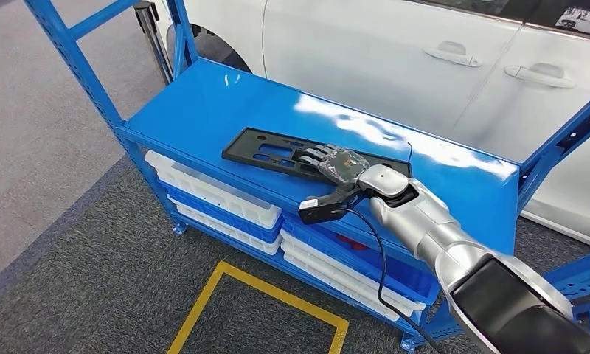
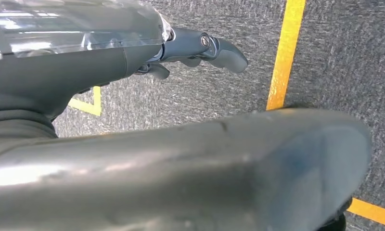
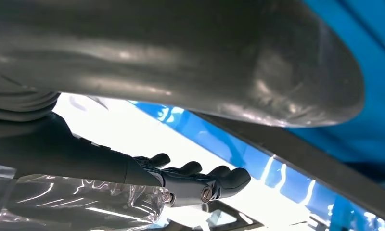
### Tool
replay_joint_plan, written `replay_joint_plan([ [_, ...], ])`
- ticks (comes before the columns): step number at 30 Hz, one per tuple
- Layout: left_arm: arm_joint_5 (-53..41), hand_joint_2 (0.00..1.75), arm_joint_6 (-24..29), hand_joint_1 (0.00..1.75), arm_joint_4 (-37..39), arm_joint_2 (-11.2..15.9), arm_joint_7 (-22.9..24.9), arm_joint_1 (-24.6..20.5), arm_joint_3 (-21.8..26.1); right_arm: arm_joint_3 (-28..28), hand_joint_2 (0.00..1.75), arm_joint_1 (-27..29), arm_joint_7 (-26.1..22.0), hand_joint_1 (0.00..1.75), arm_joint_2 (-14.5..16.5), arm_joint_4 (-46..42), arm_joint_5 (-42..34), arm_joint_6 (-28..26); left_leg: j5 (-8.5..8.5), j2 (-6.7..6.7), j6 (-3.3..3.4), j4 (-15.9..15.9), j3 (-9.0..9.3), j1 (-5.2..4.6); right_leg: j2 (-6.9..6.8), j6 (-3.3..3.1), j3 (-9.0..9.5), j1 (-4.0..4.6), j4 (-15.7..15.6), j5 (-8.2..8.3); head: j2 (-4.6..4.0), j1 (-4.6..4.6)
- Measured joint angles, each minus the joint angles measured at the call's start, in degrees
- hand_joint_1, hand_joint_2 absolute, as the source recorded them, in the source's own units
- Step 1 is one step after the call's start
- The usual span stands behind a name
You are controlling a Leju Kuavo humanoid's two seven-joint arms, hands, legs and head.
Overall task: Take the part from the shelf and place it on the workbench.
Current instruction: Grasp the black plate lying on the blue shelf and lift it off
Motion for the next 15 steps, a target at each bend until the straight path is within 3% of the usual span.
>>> replay_joint_plan([
  [2,0.03,0.0,-0.03,0.0,0.0,0.0,0.01,-0.04,-0.01,0.01,0.0,-0.23,-0.01,0.0,0.03,0.02,0.01,0.0,-0.18,-0.05,-0.41,0.15,0.12,-0.08,-0.02,-0.24,3.51,0.03,-8.15,3.81,0.0,0.0],
  [3,0.04,0.0,-0.04,0.0,0.0,0.0,0.02,-0.05,-0.01,0.01,0.0,-0.33,-0.01,0.0,0.06,0.03,0.01,0.0,-0.21,-0.05,-0.69,0.2,0.09,-0.12,0.0,-0.42,4.5,0.17,-10.49,4.63,0.0,0.0],
  [6,0.06,0.0,-0.04,0.0,-0.01,0.01,0.02,-0.04,0.0,0.02,0.0,-0.42,0.11,0.0,0.09,0.12,0.36,0.02,-0.19,-0.04,-1.64,0.21,-0.04,-0.07,0.09,-1.2,4.67,0.45,-11.43,4.91,0.0,0.0],
  [8,0.09,0.0,-0.04,0.0,-0.01,0.02,0.01,-0.03,0.0,0.08,0.87,-0.58,0.58,0.0,-0.08,0.37,1.18,0.08,-1.43,0.01,-2.16,1.76,-0.66,0.06,0.0,-1.89,4.82,0.29,-11.84,5.27,0.0,-0.01],
  [10,0.12,0.0,-0.04,0.0,0.0,0.02,-0.01,-0.03,0.0,0.25,1.75,-0.73,1.22,0.0,-0.4,0.94,1.97,0.15,-4.89,0.05,-2.41,7.59,-3.05,0.14,-0.11,-2.34,4.88,0.31,-12.04,5.45,0.0,-0.01],
  [12,0.14,0.0,-0.04,0.0,0.0,0.02,-0.01,0.0,0.0,0.52,1.75,-0.74,1.8,0.0,-0.62,2.14,2.49,0.1,-8.0,0.05,-2.51,14.98,-6.16,0.16,-0.19,-2.5,4.86,0.51,-12.02,5.44,0.0,-0.01],
  [13,0.15,0.0,-0.04,0.0,0.0,0.02,-0.01,0.01,0.0,0.65,1.75,-0.73,2.1,0.0,-0.66,3.02,2.68,0.0,-8.2,0.05,-2.52,16.62,-6.78,0.15,-0.21,-2.51,4.87,0.6,-12.0,5.43,0.0,-0.01],
  [14,0.16,0.0,-0.04,0.0,0.0,0.02,-0.01,0.02,0.0,0.74,1.75,-0.73,2.43,0.0,-0.66,3.95,2.81,-0.15,-7.33,0.05,-2.47,15.96,-6.32,0.15,-0.22,-2.51,4.9,0.65,-11.98,5.42,0.0,0.0],
  [15,0.17,0.0,-0.04,0.0,0.0,0.02,-0.01,0.01,0.0,0.79,1.75,-0.76,2.74,0.0,-0.67,4.81,2.87,-0.32,-5.65,0.05,-2.37,13.14,-4.86,0.15,-0.21,-2.47,4.94,0.66,-11.94,5.39,0.0,0.0],
])
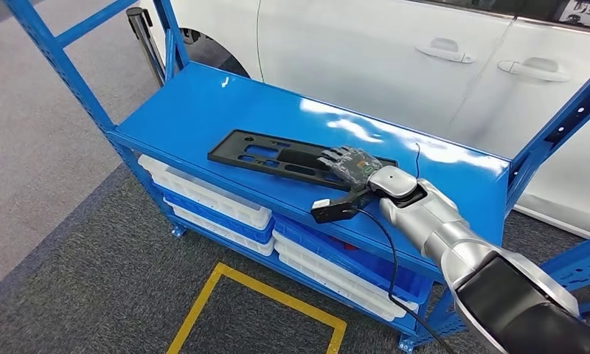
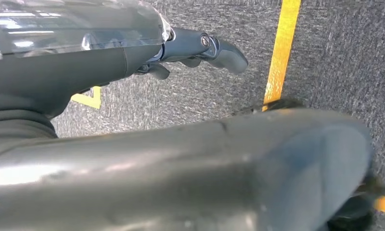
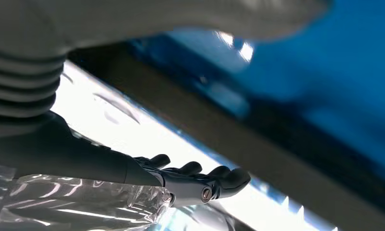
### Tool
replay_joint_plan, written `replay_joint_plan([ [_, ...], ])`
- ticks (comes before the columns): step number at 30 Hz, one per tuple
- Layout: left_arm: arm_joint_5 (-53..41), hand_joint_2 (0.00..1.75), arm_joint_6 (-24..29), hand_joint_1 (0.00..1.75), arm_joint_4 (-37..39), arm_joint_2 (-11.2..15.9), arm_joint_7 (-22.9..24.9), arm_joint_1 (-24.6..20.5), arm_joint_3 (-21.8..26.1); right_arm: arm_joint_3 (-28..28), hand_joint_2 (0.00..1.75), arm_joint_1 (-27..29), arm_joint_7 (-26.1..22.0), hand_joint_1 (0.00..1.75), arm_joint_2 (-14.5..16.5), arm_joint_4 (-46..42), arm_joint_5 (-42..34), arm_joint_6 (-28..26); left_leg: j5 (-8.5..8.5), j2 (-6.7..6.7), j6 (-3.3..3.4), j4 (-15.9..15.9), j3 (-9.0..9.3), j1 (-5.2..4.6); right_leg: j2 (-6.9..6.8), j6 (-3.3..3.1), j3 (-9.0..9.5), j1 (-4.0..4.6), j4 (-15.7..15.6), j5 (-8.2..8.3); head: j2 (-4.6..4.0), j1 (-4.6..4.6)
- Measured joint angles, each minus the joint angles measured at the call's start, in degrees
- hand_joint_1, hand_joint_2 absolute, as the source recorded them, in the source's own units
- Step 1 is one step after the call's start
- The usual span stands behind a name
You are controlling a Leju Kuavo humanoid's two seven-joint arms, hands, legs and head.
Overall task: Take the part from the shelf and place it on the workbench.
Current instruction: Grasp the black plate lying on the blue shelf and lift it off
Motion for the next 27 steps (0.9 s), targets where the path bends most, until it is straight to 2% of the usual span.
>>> replay_joint_plan([
  [1,0.01,0.0,0.01,0.0,0.0,0.01,0.0,-0.01,0.0,0.02,1.75,-0.07,0.3,0.0,-0.02,0.76,0.02,-0.17,1.83,0.0,0.18,-4.06,2.03,0.0,0.01,0.09,0.02,0.01,0.07,-0.06,0.0,0.0],
  [3,0.03,0.0,0.02,0.0,0.0,0.03,-0.01,-0.04,0.0,0.02,1.75,-0.4,0.79,0.0,-0.07,2.03,0.09,-0.41,3.74,-0.04,0.55,-10.61,5.32,-0.13,0.07,0.5,-0.17,0.19,0.35,-0.19,0.0,0.0],
  [4,0.07,0.0,0.02,0.0,0.0,0.04,-0.02,-0.03,0.0,0.01,1.75,-0.57,1.03,0.0,-0.08,2.65,0.18,-0.44,3.86,-0.08,0.73,-12.05,6.0,-0.21,0.1,0.76,-0.3,0.24,0.44,-0.2,0.0,0.0],
  [7,0.27,0.0,0.02,0.0,0.0,0.08,-0.12,0.02,0.0,-0.02,1.75,-0.83,1.6,0.0,-0.05,4.17,0.7,-0.41,3.95,-0.12,1.56,-12.7,6.22,-0.22,0.13,1.64,-0.51,0.14,0.6,-0.35,0.0,0.0],
  [8,0.33,0.0,0.02,0.0,0.0,0.09,-0.18,-0.01,0.0,-0.03,1.75,-0.94,1.71,0.0,0.04,4.54,0.85,-0.4,4.09,-0.09,1.89,-12.91,6.31,-0.15,0.13,1.91,-0.93,0.09,1.52,-1.06,0.0,0.0],
  [9,0.37,0.0,0.02,0.0,0.0,0.09,-0.25,-0.06,0.0,-0.04,1.75,-1.07,1.83,0.11,0.25,4.93,0.97,-0.38,4.2,-0.04,2.15,-13.1,6.41,-0.06,0.14,2.15,-1.9,0.04,3.64,-2.36,0.0,0.0],
  [11,0.45,0.0,0.04,0.0,0.0,0.09,-0.35,-0.11,0.0,-0.05,1.75,-1.26,2.07,0.91,0.89,5.75,1.11,-0.27,4.22,0.06,2.39,-13.16,6.44,-0.09,0.15,2.5,-5.51,-0.14,11.09,-5.92,0.0,0.0],
  [12,0.49,0.0,0.07,0.0,0.0,0.09,-0.37,-0.08,0.01,-0.05,1.75,-1.28,2.18,1.35,1.22,6.17,1.21,-0.2,4.2,0.09,2.43,-13.15,6.44,-0.11,0.15,2.62,-7.35,-0.23,14.75,-7.13,0.0,0.0],
  [13,0.52,0.0,0.1,0.0,0.0,0.09,-0.36,-0.03,0.01,-0.05,1.75,-1.31,2.27,1.67,1.5,6.51,1.35,-0.13,4.19,0.11,2.44,-13.14,6.47,-0.13,0.15,2.69,-8.5,-0.32,16.84,-7.37,0.0,0.0],
  [14,0.55,0.0,0.13,0.0,0.0,0.09,-0.36,-0.01,0.02,-0.05,1.75,-1.38,2.37,1.74,1.74,6.79,1.52,-0.06,4.17,0.1,2.42,-13.12,6.52,-0.13,0.15,2.68,-8.52,-0.37,16.61,-6.46,0.0,0.0],
  [15,0.57,0.0,0.15,0.0,0.0,0.08,-0.37,0.0,0.02,-0.05,1.75,-1.51,2.45,1.74,1.95,7.01,1.73,-0.02,4.15,0.09,2.39,-13.1,6.59,-0.12,0.14,2.57,-7.35,-0.41,13.97,-4.63,0.0,0.0],
  [17,0.64,0.0,0.15,0.0,0.0,0.04,-0.43,-0.01,0.02,-0.07,1.75,-1.96,2.59,1.72,2.34,7.39,1.99,0.06,4.05,0.03,2.2,-13.0,6.63,-0.23,0.14,2.12,-3.37,-0.26,5.59,-0.82,0.0,0.0],
  [18,0.68,0.0,0.15,0.0,0.0,0.03,-0.46,0.0,0.03,-0.09,1.75,-2.21,2.6,1.71,2.56,7.53,2.04,0.06,4.02,0.02,2.02,-12.94,6.58,-0.32,0.15,1.89,-1.92,-0.11,2.46,0.23,0.0,0.0],
  [19,0.72,0.0,0.15,0.0,0.0,0.02,-0.47,0.02,0.03,-0.12,1.75,-2.41,2.6,1.71,2.75,7.65,2.04,0.02,3.98,0.01,1.77,-12.89,6.53,-0.39,0.16,1.68,-1.17,0.06,0.76,0.6,0.0,-0.01],
  [22,0.73,0.0,0.16,0.0,0.0,0.03,-0.49,0.02,0.04,-0.26,1.75,-2.74,2.6,1.71,3.03,7.84,2.07,-0.29,3.81,0.02,0.88,-12.85,6.52,-0.32,0.16,1.01,-0.92,0.09,0.06,0.7,0.0,-0.01],
  [23,0.73,0.0,0.16,0.0,0.0,0.03,-0.5,0.02,0.04,-0.33,1.75,-2.89,2.6,1.71,3.04,7.87,2.1,-0.38,3.22,0.02,0.6,-12.15,6.26,-0.28,0.12,0.73,-0.76,-0.04,-0.18,0.83,0.0,-0.01],
  [25,0.73,0.0,0.17,0.0,0.0,0.03,-0.5,0.05,0.04,-0.47,1.75,-3.2,2.61,1.72,3.04,7.9,2.16,-0.6,0.23,0.02,0.17,-7.31,4.18,-0.17,-0.04,0.26,-0.5,-0.23,-0.55,1.05,0.0,-0.02],
  [27,0.74,0.0,0.17,0.0,0.0,0.02,-0.5,0.16,0.04,-0.59,1.75,-3.28,2.6,1.73,2.94,7.96,2.19,-1.06,-3.25,0.02,-0.17,0.5,0.7,-0.05,-0.13,0.06,-0.5,-0.12,-0.56,1.05,0.0,-0.02],
])
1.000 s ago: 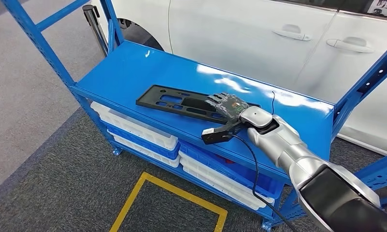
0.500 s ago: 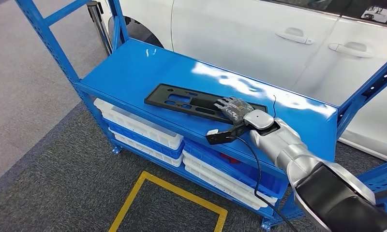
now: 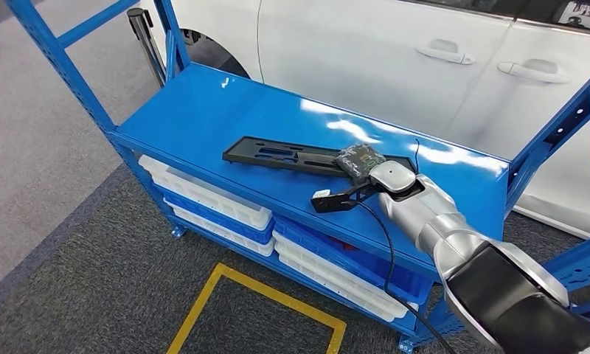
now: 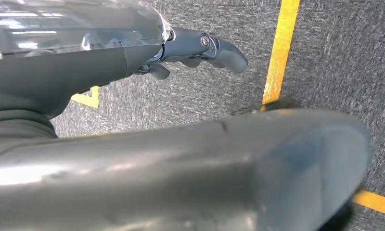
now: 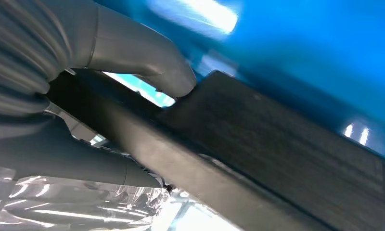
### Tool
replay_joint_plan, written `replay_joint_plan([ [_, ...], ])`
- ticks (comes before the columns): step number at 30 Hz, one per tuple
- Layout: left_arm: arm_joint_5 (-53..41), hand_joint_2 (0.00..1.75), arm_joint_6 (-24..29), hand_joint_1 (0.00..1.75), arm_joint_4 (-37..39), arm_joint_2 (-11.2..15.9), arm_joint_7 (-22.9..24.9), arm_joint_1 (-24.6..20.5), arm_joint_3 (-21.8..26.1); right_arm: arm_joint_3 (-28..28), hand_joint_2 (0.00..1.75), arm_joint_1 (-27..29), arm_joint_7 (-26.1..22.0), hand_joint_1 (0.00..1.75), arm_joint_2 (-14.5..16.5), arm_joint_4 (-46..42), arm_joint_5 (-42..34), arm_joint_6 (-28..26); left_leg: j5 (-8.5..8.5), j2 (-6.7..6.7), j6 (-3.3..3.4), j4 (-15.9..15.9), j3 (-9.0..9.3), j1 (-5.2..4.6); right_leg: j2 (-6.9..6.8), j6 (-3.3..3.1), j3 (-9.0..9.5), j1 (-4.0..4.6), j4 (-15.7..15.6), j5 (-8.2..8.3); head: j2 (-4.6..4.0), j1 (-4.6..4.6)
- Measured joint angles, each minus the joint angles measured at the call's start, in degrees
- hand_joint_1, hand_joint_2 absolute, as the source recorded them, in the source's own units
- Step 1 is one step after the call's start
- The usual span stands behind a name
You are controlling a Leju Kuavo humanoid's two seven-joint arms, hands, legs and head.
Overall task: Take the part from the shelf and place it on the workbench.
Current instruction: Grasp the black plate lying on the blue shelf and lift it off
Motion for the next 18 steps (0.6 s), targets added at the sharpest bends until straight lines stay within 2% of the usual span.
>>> replay_joint_plan([
  [1,0.02,0.0,0.0,0.0,0.0,0.0,0.0,0.09,0.0,-0.11,1.75,0.05,-0.03,1.73,-0.07,0.03,0.01,-0.43,-0.59,0.01,-0.13,2.49,-1.13,0.06,-0.01,-0.03,0.01,0.03,0.02,-0.02,0.0,0.0],
  [2,0.06,0.0,0.01,0.0,0.0,0.0,0.0,0.16,0.0,-0.26,1.75,0.09,-0.12,1.74,-0.13,0.04,-0.03,-0.99,-0.15,0.01,-0.22,2.96,-1.34,0.11,0.01,-0.04,0.01,0.03,0.05,-0.03,0.0,0.0],
  [3,0.09,0.0,0.01,0.0,0.0,0.01,-0.01,0.2,0.0,-0.49,1.75,0.13,-0.33,1.75,-0.16,0.03,-0.2,-1.6,1.3,0.02,-0.25,1.05,-0.42,0.18,0.06,0.0,0.02,0.0,0.12,-0.06,0.0,0.0],
  [5,0.14,0.0,0.05,0.0,0.0,0.02,-0.02,0.18,0.0,-1.25,1.75,0.24,-1.53,1.75,-0.34,-0.18,-1.38,-2.68,4.92,0.04,-0.2,-6.93,3.49,0.26,0.18,0.29,-0.04,0.02,0.46,-0.22,0.01,0.0],
  [6,0.14,0.0,0.08,0.0,0.0,0.02,-0.04,0.14,0.0,-1.84,1.75,0.39,-2.81,1.75,-0.61,-0.49,-2.74,-2.95,6.04,-0.01,0.03,-10.27,5.1,0.25,0.22,0.53,-0.16,0.1,0.69,-0.31,0.01,0.01],
  [7,0.14,0.0,0.1,0.0,0.0,0.01,-0.07,0.12,0.0,-2.68,1.75,0.67,-4.75,1.75,-1.02,-1.1,-4.81,-2.91,6.49,-0.07,0.3,-12.26,6.01,0.2,0.23,0.81,-0.29,0.2,0.86,-0.36,0.01,0.01],
  [9,0.14,0.0,0.11,0.0,0.0,0.01,-0.22,0.14,0.01,-4.93,1.75,1.65,-9.85,1.74,-2.0,-3.35,-10.47,-1.38,6.46,-0.2,1.06,-12.94,6.13,0.01,0.21,1.43,-0.47,0.25,0.91,-0.28,0.01,0.02],
  [11,0.15,0.0,0.11,0.0,0.0,0.02,-0.73,0.17,0.02,-7.89,1.75,3.14,-15.5,1.72,-3.09,-7.85,-18.18,2.79,6.75,-0.18,1.8,-13.3,6.23,0.09,0.21,2.04,-0.77,0.07,1.45,-0.86,0.0,0.01],
  [12,0.21,0.44,0.11,0.0,0.0,0.02,-1.03,0.14,0.02,-9.46,1.75,3.9,-17.87,1.72,-3.5,-10.84,-22.58,5.49,6.91,-0.11,2.12,-13.51,6.3,0.17,0.24,2.3,-1.5,-0.02,3.01,-1.97,0.0,0.02],
  [13,0.36,0.87,0.11,0.0,0.0,0.02,-1.31,0.09,0.04,-10.98,1.75,4.66,-19.6,1.71,-3.78,-13.98,-26.95,8.2,7.01,-0.01,2.33,-13.65,6.35,0.24,0.26,2.52,-2.82,-0.12,5.9,-3.68,0.0,0.02],
  [15,0.86,1.75,0.16,0.0,0.0,0.04,-1.84,0.03,0.21,-13.73,1.75,6.28,-21.62,1.72,-3.8,-20.35,-35.86,13.46,6.99,0.18,2.49,-13.65,6.33,0.19,0.28,2.83,-6.58,-0.25,13.95,-7.33,0.01,0.02],
  [16,1.07,1.75,0.28,0.0,-0.01,0.05,-2.1,0.03,0.32,-14.98,1.75,7.3,-22.2,1.72,-3.74,-23.6,-40.34,15.94,6.96,0.22,2.52,-13.64,6.34,0.17,0.27,2.91,-8.08,-0.31,17.0,-8.17,0.01,0.02],
  [17,1.21,1.75,0.45,0.0,-0.01,0.07,-2.38,0.02,0.43,-16.17,1.75,8.34,-22.57,1.73,-3.62,-26.94,-44.67,18.13,6.91,0.21,2.53,-13.61,6.37,0.16,0.27,2.93,-8.63,-0.39,17.94,-7.85,0.01,0.02],
  [18,1.28,1.75,0.67,0.0,-0.01,0.08,-2.64,0.01,0.5,-17.25,1.75,9.23,-22.72,1.73,-3.48,-30.09,-48.4,19.86,6.83,0.15,2.51,-13.56,6.41,0.16,0.27,2.87,-8.06,-0.45,16.53,-6.47,0.01,0.02],
])
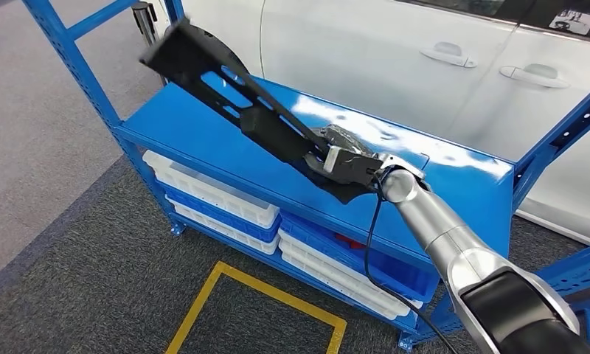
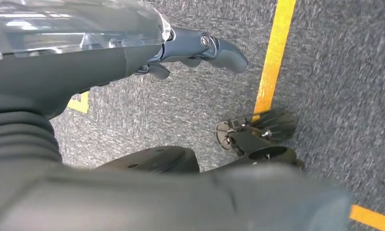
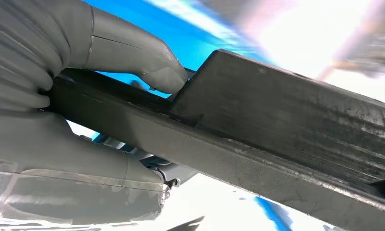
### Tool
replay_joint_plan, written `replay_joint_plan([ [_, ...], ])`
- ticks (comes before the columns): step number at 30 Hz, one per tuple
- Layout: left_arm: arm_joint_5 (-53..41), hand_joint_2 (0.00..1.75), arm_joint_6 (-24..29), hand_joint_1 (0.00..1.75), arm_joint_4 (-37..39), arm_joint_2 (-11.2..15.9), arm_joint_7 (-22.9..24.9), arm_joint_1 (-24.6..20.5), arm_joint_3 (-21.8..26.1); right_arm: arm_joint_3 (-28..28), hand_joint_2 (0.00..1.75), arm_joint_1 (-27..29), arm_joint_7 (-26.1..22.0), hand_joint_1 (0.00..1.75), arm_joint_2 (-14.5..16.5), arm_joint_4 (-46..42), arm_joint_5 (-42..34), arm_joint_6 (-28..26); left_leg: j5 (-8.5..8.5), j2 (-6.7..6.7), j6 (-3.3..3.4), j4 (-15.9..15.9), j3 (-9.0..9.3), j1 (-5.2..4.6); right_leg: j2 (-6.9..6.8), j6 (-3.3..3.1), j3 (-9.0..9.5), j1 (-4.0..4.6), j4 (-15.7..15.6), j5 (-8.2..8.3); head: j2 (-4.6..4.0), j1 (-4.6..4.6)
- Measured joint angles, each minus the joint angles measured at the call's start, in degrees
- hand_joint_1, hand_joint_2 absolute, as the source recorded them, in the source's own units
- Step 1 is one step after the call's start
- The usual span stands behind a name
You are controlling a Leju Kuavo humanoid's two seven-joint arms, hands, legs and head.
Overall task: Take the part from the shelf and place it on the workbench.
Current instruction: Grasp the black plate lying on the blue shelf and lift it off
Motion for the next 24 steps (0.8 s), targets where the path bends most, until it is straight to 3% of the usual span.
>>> replay_joint_plan([
  [2,0.07,1.75,0.38,0.0,0.01,0.0,-0.69,-0.06,0.08,-2.12,1.75,1.25,-0.07,1.75,0.32,-6.19,-6.75,2.74,-0.26,-0.15,-0.26,0.18,0.07,-0.02,0.0,-0.33,3.51,-0.06,-7.79,4.14,0.0,0.0],
  [4,0.11,1.75,0.54,0.0,0.01,-0.01,-1.37,-0.2,0.14,-3.69,1.75,2.24,-0.07,1.75,0.64,-11.44,-11.92,4.74,-0.53,-0.27,-0.76,0.43,-0.03,-0.19,0.09,-0.75,6.26,0.18,-13.98,6.16,-0.01,-0.01],
  [7,0.22,1.75,0.56,0.0,0.01,0.01,-1.68,-0.38,0.25,-4.76,1.75,4.18,0.03,1.73,0.84,-16.98,-14.94,5.86,-0.76,-0.24,-1.62,0.35,-0.08,-0.25,0.33,-1.51,6.79,0.39,-15.3,6.12,-0.01,-0.02],
  [9,0.26,1.75,0.56,0.0,0.01,0.02,-1.77,-0.49,0.27,-5.03,1.75,5.16,0.08,1.71,0.38,-19.42,-15.41,6.09,-2.02,-0.16,-2.12,1.88,-0.68,-0.15,0.34,-2.15,7.04,0.2,-15.68,6.25,0.0,-0.01],
  [12,0.5,1.75,0.56,0.0,0.01,0.03,-2.67,-0.55,0.31,-5.13,1.75,6.61,-0.03,1.69,-1.03,-22.15,-18.14,7.91,-7.0,-0.14,-2.58,11.95,-5.22,-0.07,0.18,-2.84,7.26,0.28,-15.86,6.19,0.0,-0.02],
  [14,0.86,1.75,0.57,0.0,0.01,0.03,-3.6,-0.57,0.43,-5.09,1.75,9.09,0.08,1.69,-1.95,-24.2,-20.78,9.66,-8.2,-0.14,-2.74,16.99,-7.67,-0.05,0.06,-2.96,7.43,0.45,-15.84,6.07,0.0,-0.02],
  [15,1.08,1.75,0.61,0.0,0.01,0.03,-3.96,-0.59,0.54,-5.0,1.75,10.56,0.25,1.69,-2.3,-25.29,-21.83,10.23,-7.21,-0.14,-2.74,16.34,-7.45,-0.05,0.03,-2.95,7.51,0.47,-15.8,6.0,0.0,-0.02],
  [17,1.34,1.75,0.76,0.0,0.01,0.03,-4.39,-0.69,0.75,-4.77,1.75,12.93,0.63,1.69,-2.77,-27.2,-22.99,10.64,-3.32,-0.13,-2.54,9.32,-4.24,-0.05,0.08,-2.81,7.62,0.45,-15.6,5.79,0.0,-0.02],
  [19,1.54,1.75,0.92,0.0,0.01,0.03,-4.48,-0.94,0.87,-4.64,1.75,14.32,0.85,1.69,-3.11,-28.58,-23.68,10.79,-1.02,-0.18,-2.13,2.64,-1.06,-0.18,0.2,-2.4,7.5,0.6,-15.22,5.58,0.0,-0.02],
  [22,1.68,1.75,1.63,0.0,0.01,0.02,-3.79,-1.1,0.97,-4.33,1.75,16.61,1.02,1.69,-3.32,-30.08,-24.92,11.17,-0.84,-0.37,-1.26,0.85,-0.25,-0.29,0.24,-1.55,7.46,0.73,-15.25,5.63,0.0,-0.01],
  [24,1.75,1.75,2.36,0.0,0.01,-0.02,-3.24,-1.01,1.01,-3.82,1.75,18.92,0.81,1.69,-3.32,-31.06,-25.34,10.75,-0.47,-0.39,-0.57,0.27,0.01,-0.13,0.22,-0.96,7.16,0.64,-14.34,4.73,0.0,0.0],
])
